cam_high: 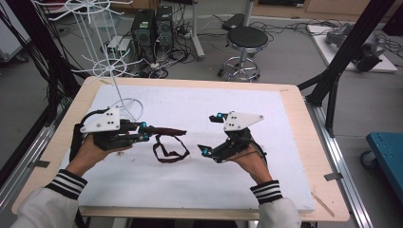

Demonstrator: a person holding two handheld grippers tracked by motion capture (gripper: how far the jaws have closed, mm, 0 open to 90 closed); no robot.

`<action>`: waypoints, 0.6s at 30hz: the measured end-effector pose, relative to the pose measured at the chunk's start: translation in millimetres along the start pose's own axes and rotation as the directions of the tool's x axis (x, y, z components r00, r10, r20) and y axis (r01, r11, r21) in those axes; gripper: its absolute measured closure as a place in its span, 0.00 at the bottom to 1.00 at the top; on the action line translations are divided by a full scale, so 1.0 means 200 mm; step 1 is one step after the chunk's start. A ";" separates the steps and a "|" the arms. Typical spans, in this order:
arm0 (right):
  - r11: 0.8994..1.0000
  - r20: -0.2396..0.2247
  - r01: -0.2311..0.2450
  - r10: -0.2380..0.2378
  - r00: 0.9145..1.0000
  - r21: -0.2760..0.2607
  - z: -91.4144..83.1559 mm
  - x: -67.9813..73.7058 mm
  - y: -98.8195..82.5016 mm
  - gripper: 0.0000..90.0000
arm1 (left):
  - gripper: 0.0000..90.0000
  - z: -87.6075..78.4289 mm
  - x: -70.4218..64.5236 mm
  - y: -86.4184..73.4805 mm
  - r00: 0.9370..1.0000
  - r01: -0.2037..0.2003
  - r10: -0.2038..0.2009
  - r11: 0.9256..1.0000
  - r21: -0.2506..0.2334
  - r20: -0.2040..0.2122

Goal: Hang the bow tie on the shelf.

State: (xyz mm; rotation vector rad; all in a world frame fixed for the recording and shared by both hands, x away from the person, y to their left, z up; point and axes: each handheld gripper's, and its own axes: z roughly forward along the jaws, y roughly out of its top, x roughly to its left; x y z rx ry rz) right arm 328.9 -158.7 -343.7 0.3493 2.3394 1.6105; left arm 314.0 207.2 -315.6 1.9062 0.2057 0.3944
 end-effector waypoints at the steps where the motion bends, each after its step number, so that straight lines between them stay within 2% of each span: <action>1: 1.000 0.006 -0.013 0.013 1.000 -0.019 -0.02 0.00 -0.01 0.01 | 0.94 -0.01 0.00 0.00 1.000 0.003 -0.003 1.000 -0.003 -0.010; 4: 0.999 0.033 -0.019 0.021 0.999 -0.043 -0.08 0.01 -0.04 0.01 | 0.94 -0.04 0.02 0.01 0.999 0.011 -0.011 1.000 -0.012 -0.044; 7: 0.999 0.069 -0.025 0.027 0.997 -0.031 -0.14 0.01 -0.06 0.01 | 0.94 -0.07 0.04 0.02 0.998 0.012 -0.013 1.000 -0.019 -0.067; 10: 0.996 0.080 -0.040 0.046 0.996 -0.078 -0.21 0.01 -0.07 0.01 | 0.94 -0.10 0.05 0.03 0.995 0.018 -0.021 0.999 -0.029 -0.096; 18: 0.990 0.150 -0.076 0.093 0.984 -0.117 -0.33 0.02 -0.19 0.01 | 0.94 -0.21 0.11 0.07 0.985 0.013 -0.020 0.999 -0.039 -0.169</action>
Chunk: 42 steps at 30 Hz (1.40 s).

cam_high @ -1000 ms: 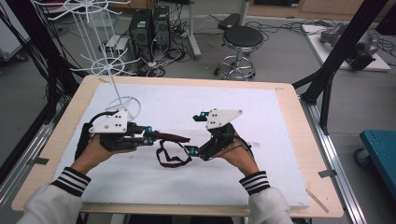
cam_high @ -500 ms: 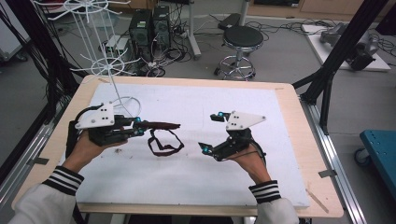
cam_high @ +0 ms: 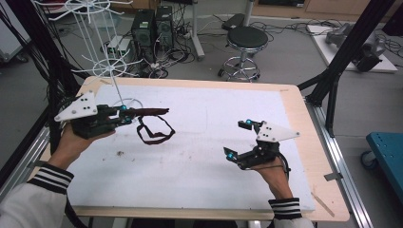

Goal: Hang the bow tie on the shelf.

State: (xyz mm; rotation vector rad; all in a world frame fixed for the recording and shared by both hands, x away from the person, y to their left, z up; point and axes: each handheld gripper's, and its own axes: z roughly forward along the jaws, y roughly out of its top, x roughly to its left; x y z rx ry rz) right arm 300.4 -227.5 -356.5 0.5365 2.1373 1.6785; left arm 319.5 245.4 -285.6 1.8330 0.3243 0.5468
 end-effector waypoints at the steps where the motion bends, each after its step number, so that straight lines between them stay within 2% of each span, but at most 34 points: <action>1: 1.000 0.006 -0.005 0.005 1.000 -0.005 -0.01 0.00 -0.01 0.01 | 0.94 -0.01 0.01 0.00 1.000 -0.002 0.002 1.000 0.001 -0.007; 7: 0.999 0.041 -0.031 0.032 0.999 -0.022 -0.08 -0.02 -0.08 0.01 | 0.94 -0.08 0.07 0.02 0.998 0.003 -0.004 1.000 -0.010 -0.069; 10: 0.998 0.054 -0.051 0.053 0.997 -0.033 -0.10 -0.02 -0.11 0.01 | 0.94 -0.10 0.10 0.03 0.996 0.024 -0.025 0.999 -0.022 -0.081; 15: 0.997 0.089 -0.061 0.065 0.994 -0.053 -0.15 -0.03 -0.15 0.01 | 0.94 -0.14 0.14 0.05 0.993 0.018 -0.021 1.000 -0.024 -0.114; 20: 0.995 0.120 -0.058 0.067 0.990 -0.079 -0.18 -0.03 -0.19 0.01 | 0.94 -0.18 0.18 0.05 0.987 0.014 -0.018 1.000 -0.025 -0.162; 26: 0.995 0.150 -0.055 0.066 0.986 -0.079 -0.20 -0.01 -0.24 0.01 | 0.94 -0.22 0.24 0.06 0.978 0.017 -0.022 0.999 -0.029 -0.209; 31: 0.994 0.171 -0.078 0.091 0.981 -0.082 -0.20 -0.02 -0.28 0.01 | 0.94 -0.24 0.28 0.05 0.971 0.024 -0.030 0.999 -0.027 -0.238; 33: 0.994 0.179 -0.063 0.079 0.981 -0.094 -0.20 -0.02 -0.27 0.01 | 0.94 -0.25 0.30 0.05 0.968 0.022 -0.026 1.000 -0.019 -0.249; 37: 0.992 0.195 -0.070 0.089 0.977 -0.104 -0.21 -0.02 -0.27 0.01 | 0.94 -0.26 0.33 0.03 0.961 0.029 -0.034 0.999 -0.022 -0.275; 42: 0.986 0.202 -0.085 0.114 0.973 -0.144 -0.21 -0.02 -0.31 0.01 | 0.94 -0.26 0.37 0.01 0.953 0.043 -0.046 0.999 -0.018 -0.300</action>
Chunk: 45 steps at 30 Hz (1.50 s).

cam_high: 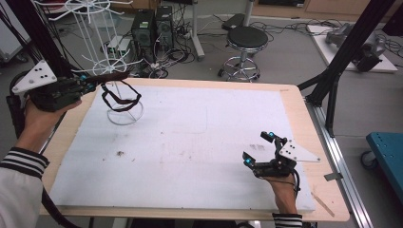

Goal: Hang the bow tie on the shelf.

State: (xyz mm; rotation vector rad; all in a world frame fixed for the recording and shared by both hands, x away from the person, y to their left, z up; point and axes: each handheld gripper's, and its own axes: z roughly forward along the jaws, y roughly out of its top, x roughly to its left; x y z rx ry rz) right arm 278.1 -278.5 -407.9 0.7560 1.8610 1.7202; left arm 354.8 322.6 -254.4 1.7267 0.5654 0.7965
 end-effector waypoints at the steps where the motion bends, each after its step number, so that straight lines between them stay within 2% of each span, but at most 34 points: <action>1: 1.000 0.004 -0.003 0.003 1.000 0.005 0.00 0.00 -0.01 0.01 | 0.94 0.00 0.00 0.00 1.000 0.000 0.000 1.000 0.001 -0.004; 6: 1.000 0.026 -0.004 0.004 1.000 -0.010 -0.01 0.00 -0.04 0.01 | 0.94 0.00 0.04 -0.02 0.999 0.003 -0.002 1.000 0.012 -0.040; 10: 1.000 0.036 0.001 -0.001 0.999 -0.010 -0.01 0.00 -0.05 0.01 | 0.94 0.00 0.05 -0.03 0.998 0.004 -0.003 1.000 0.019 -0.055; 11: 1.000 0.035 -0.002 0.003 0.999 -0.011 -0.01 0.00 -0.05 0.01 | 0.94 0.00 0.06 -0.03 0.998 -0.006 0.008 1.000 0.028 -0.058; 14: 1.000 0.039 0.002 -0.001 0.999 -0.025 -0.01 0.00 -0.05 0.01 | 0.94 0.01 0.07 -0.04 0.998 -0.008 0.009 1.000 0.021 -0.065; 24: 1.000 0.047 -0.019 0.020 0.999 -0.022 -0.03 -0.02 -0.09 0.01 | 0.94 0.06 0.07 -0.06 0.999 0.001 0.000 0.999 0.036 -0.037; 37: 0.999 0.042 -0.035 0.036 0.998 -0.017 -0.02 -0.02 -0.12 0.01 | 0.94 0.12 0.09 -0.09 0.999 0.017 -0.015 0.996 0.084 -0.030; 41: 0.999 0.046 -0.035 0.036 0.998 -0.018 -0.02 -0.02 -0.14 0.01 | 0.94 0.14 0.09 -0.10 0.999 0.014 -0.010 0.993 0.116 -0.034; 45: 0.999 0.057 -0.037 0.038 0.998 -0.013 -0.01 -0.01 -0.15 0.01 | 0.93 0.16 0.10 -0.11 0.999 0.019 -0.015 0.993 0.114 -0.036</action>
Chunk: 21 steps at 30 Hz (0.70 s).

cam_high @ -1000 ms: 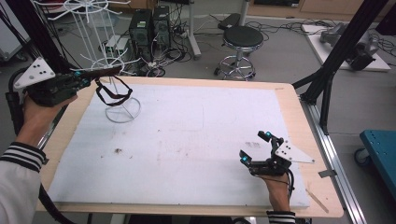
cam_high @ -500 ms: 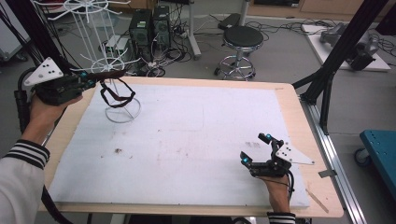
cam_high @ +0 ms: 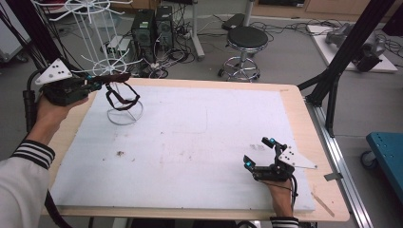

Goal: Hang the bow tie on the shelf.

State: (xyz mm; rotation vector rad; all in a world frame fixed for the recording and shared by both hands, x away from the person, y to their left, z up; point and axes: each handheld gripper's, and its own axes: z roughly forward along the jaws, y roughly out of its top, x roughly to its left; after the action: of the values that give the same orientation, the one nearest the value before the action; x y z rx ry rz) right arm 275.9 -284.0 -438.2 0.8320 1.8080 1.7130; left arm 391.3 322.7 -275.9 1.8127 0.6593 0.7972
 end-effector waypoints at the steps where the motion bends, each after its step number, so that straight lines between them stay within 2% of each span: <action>1: 1.000 0.003 0.007 -0.007 1.000 -0.005 0.00 0.00 0.00 0.01 | 0.93 0.00 0.00 0.00 1.000 0.000 0.000 1.000 0.003 -0.004; 6: 1.000 0.021 0.023 -0.023 1.000 -0.016 0.01 0.01 -0.01 0.01 | 0.93 0.01 0.00 0.00 1.000 -0.002 0.002 1.000 0.008 -0.007; 9: 0.999 0.022 0.012 -0.011 1.000 -0.030 0.01 0.02 -0.02 0.01 | 0.92 0.02 -0.01 0.00 1.000 0.002 -0.002 1.000 0.007 -0.006; 14: 1.000 0.026 0.004 -0.003 1.000 -0.020 0.01 0.02 -0.05 0.01 | 0.89 0.02 -0.01 0.00 1.000 0.006 -0.005 1.000 0.013 -0.006; 18: 1.000 0.026 0.007 -0.006 1.000 -0.022 0.01 0.01 -0.05 0.01 | 0.83 0.03 -0.01 0.00 1.000 0.010 -0.010 1.000 0.017 -0.012; 21: 1.000 0.029 -0.004 0.004 1.000 -0.018 0.01 0.02 -0.05 0.01 | 0.75 0.03 -0.02 0.00 0.999 0.030 -0.030 1.000 0.008 -0.018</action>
State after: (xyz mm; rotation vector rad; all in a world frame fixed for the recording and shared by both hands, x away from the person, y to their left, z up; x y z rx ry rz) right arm 274.7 -280.4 -448.3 0.8491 1.7707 1.7086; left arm 394.0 316.0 -278.0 1.8004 0.7008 0.7931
